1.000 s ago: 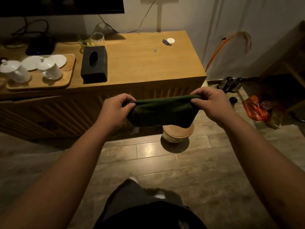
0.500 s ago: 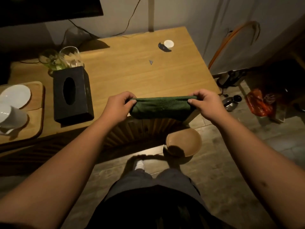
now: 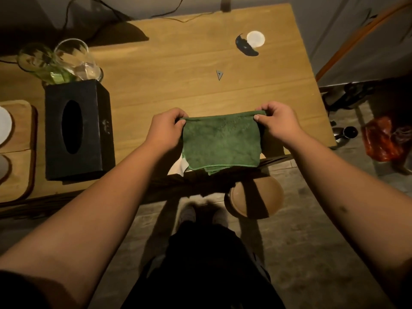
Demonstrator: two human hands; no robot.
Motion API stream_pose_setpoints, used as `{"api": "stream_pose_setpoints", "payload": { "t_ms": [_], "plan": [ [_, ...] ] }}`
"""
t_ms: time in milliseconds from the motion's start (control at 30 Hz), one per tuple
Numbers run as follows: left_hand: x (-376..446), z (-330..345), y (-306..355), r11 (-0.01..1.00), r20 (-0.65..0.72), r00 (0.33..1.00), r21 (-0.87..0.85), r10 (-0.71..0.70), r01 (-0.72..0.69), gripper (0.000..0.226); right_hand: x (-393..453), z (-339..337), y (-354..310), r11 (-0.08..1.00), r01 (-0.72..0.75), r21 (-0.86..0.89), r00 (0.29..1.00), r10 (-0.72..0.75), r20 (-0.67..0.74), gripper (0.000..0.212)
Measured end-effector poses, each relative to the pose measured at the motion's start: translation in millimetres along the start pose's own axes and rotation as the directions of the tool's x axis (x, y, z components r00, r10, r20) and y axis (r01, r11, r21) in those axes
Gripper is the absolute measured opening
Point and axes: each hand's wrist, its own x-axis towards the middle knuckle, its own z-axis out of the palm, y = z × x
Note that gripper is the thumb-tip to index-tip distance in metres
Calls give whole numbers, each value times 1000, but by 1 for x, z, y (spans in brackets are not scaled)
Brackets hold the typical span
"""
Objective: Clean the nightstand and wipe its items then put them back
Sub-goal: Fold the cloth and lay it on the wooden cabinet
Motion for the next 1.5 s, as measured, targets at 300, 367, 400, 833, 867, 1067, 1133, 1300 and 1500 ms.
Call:
{"api": "stream_pose_setpoints", "payload": {
  "t_ms": [300,367,400,833,867,1067,1133,1300,1500],
  "plan": [
    [30,13,0,989,-24,999,139,-42,45,36,36,20,-4,1000,28,-14,993,-29,-113,35],
    [12,18,2,971,16,1000,239,8,-12,49,21,22,-2,976,149,-156,981,-166,-100,42],
    [0,22,2,950,40,998,307,48,-58,52,12,23,1,937,236,-256,966,-255,-41,44],
    [-28,47,-10,745,207,976,661,-73,-85,58,-7,36,29,597,421,-683,903,-211,373,60],
    [-25,47,-10,745,204,976,662,-72,-84,58,-7,36,28,594,422,-685,903,-208,376,60],
    [-22,42,-3,769,206,977,633,-50,-94,70,-9,32,21,587,409,-698,908,-185,376,67],
    [-24,38,7,779,172,985,618,2,-110,75,-13,29,17,608,384,-695,920,-190,343,73],
    [-14,30,56,769,143,976,601,166,-219,80,-34,5,13,629,275,-728,960,-219,173,83],
    [-7,29,128,702,194,894,561,403,-438,82,-82,-46,12,710,3,-704,976,-155,-151,90]
  ]
}}
